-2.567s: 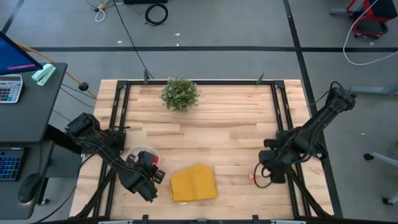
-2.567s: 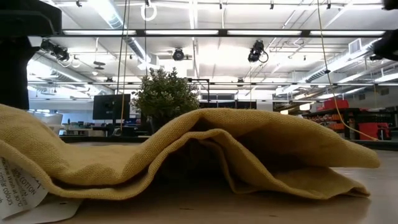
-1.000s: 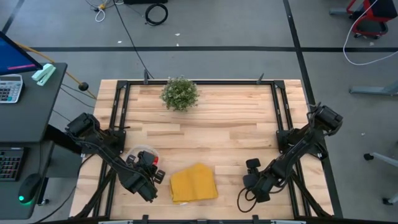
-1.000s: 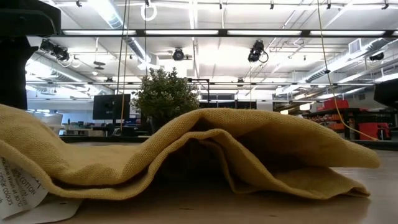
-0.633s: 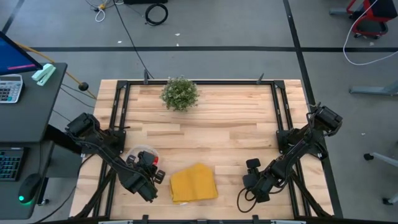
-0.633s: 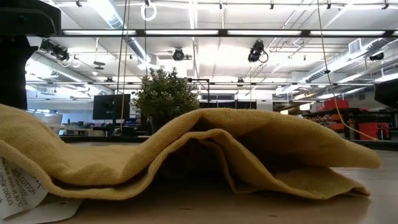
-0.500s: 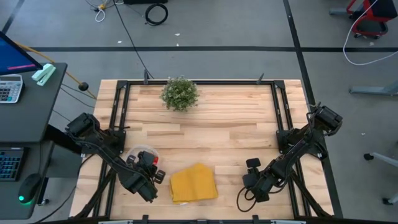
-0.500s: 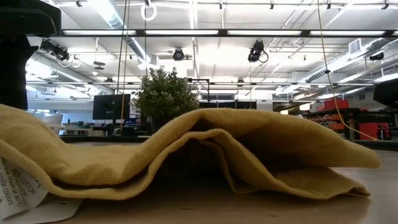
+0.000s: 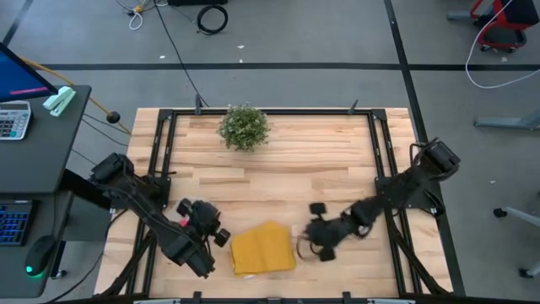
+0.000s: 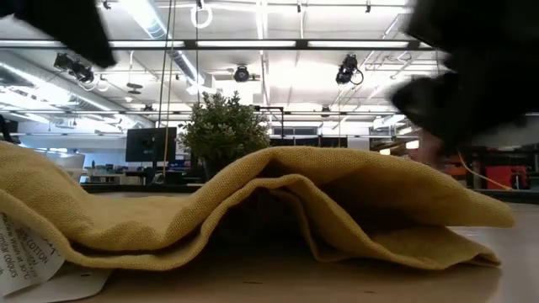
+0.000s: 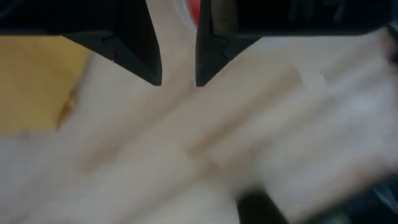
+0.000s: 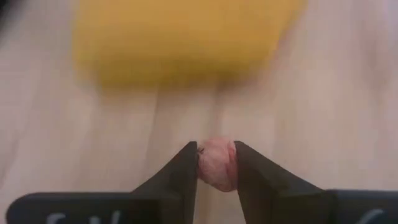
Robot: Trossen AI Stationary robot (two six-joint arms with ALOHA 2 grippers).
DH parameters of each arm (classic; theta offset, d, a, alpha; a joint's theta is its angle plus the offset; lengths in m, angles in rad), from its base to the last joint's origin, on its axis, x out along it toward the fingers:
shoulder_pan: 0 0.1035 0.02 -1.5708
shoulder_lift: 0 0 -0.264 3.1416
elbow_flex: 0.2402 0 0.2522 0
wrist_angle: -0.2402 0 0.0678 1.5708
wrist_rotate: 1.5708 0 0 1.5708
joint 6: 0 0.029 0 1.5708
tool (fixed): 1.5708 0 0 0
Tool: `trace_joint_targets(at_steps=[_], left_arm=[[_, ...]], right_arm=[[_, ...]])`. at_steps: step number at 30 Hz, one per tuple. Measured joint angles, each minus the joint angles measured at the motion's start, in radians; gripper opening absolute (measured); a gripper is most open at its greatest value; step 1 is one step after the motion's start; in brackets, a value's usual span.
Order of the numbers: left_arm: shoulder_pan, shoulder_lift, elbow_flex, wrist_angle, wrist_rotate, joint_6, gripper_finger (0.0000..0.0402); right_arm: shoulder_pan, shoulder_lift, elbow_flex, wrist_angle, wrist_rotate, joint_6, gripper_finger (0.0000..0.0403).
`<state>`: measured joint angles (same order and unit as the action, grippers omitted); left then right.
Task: Pick and placing Produce into tupperware
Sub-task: Put the peach into the transparent bin
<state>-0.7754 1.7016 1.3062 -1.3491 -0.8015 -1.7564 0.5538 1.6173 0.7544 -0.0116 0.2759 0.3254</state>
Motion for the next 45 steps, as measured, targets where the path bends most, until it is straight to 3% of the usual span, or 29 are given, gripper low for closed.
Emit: trace_joint_targets(at_steps=[4, 7, 14, 22, 29, 34, 41, 45], left_arm=[[0.030, 0.000, 0.092, -0.188, -0.102, 0.007, 0.0102], [0.069, -0.009, 0.133, -0.212, -0.171, 0.080, 0.0101], [0.146, -0.024, 0.233, -0.220, -0.274, 0.281, 0.0098], [0.217, -0.081, 0.322, -0.222, -0.409, 0.525, 0.0082], [0.301, -0.252, 0.334, -0.222, -0.472, 0.704, 0.0056], [0.375, -0.370, 0.334, -0.221, -0.512, 0.694, 0.0048], [0.446, -0.428, 0.334, -0.221, -0.512, 0.728, 0.0051], [0.480, -0.426, 0.333, -0.222, -0.505, 0.731, 0.0047]], right_arm=[[-0.142, 0.000, 0.013, 0.353, -0.044, -0.218, 0.0112], [-0.238, 0.010, 0.084, 0.459, -0.139, -0.265, 0.0116], [-0.300, 0.234, 0.411, 0.426, -0.353, -0.354, 0.0117], [-0.305, 0.532, 0.743, 0.386, -0.335, -0.430, 0.0116], [-0.317, 0.658, 0.873, 0.345, -0.330, -0.438, 0.0116], [-0.341, 0.776, 1.030, 0.346, -0.343, -0.440, 0.0117], [-0.369, 0.953, 1.340, 0.340, -0.413, -0.403, 0.0119], [-0.383, 1.022, 1.470, 0.186, -0.418, -0.396, 0.0119]])
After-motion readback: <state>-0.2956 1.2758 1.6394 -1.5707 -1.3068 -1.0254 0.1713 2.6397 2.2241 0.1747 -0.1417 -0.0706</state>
